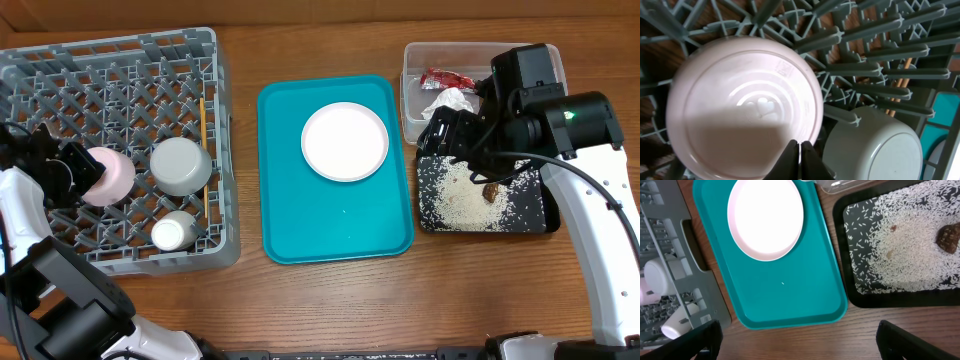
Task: Sort waste into correct bins and load items into the dishwasher
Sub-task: 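Release the pink bowl and reach the left gripper to the white plate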
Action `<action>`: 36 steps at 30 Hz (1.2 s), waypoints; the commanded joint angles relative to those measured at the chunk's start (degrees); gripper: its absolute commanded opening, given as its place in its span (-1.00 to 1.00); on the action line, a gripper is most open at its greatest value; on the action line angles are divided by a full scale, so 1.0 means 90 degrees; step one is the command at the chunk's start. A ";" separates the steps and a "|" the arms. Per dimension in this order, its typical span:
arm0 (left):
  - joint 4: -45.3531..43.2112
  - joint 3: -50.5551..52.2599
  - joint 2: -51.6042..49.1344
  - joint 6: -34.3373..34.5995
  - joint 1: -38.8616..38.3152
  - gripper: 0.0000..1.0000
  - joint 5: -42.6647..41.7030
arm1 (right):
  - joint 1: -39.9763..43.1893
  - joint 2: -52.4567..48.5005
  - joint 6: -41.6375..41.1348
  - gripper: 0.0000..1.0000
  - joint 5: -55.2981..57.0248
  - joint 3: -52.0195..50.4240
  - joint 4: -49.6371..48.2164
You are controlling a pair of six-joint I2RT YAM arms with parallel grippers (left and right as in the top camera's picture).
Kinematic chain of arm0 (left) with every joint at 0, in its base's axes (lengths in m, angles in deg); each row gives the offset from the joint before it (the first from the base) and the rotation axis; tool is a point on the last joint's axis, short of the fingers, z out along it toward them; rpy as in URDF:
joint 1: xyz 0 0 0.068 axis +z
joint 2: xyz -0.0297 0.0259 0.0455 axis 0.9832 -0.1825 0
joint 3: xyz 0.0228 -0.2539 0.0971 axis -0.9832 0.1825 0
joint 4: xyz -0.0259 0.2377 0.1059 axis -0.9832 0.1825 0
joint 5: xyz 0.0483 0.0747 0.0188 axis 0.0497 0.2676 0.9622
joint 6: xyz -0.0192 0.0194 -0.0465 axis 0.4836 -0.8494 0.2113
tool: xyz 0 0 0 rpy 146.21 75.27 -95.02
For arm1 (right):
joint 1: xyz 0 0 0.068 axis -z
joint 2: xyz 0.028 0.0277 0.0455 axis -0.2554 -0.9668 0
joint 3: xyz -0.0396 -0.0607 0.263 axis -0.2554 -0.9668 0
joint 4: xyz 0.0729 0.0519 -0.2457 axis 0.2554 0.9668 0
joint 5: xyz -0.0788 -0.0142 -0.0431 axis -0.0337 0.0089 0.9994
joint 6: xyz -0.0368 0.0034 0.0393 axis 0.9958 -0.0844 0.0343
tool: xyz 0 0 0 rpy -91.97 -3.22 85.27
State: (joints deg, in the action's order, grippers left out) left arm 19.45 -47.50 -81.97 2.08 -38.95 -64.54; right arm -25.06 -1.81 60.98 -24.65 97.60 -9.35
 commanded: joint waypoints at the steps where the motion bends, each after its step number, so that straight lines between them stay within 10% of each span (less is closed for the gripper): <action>1: 0.0204 -0.0291 -0.0046 -0.0146 0.0007 -0.70 -0.0544 | 0.0000 0.0007 0.0015 1.00 -0.0061 0.0102 -0.0029; 9: 0.2125 -0.2351 0.0291 -0.0709 -0.0461 -0.56 -0.0787 | 0.0000 0.0007 0.0015 1.00 -0.0097 0.0102 -0.0029; 20: 0.3456 -0.2958 0.1112 -0.0760 -0.3473 -0.21 -0.0435 | 0.0000 0.0007 0.0012 1.00 -0.0095 0.0102 -0.0092; 26: 0.2912 -0.2441 0.0563 0.0818 -0.5022 0.11 0.0209 | 0.0000 0.0007 0.0015 1.00 -0.0095 0.0102 -0.0085; 36: 0.1377 -0.2069 -0.1299 0.2312 -0.6377 0.01 0.1656 | 0.0000 0.0007 0.0015 1.00 -0.0095 0.0102 -0.0080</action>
State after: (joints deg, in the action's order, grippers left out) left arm 32.81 -66.83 -90.34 16.36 -94.79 -57.63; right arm -25.06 -1.81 60.98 -25.19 97.60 -9.79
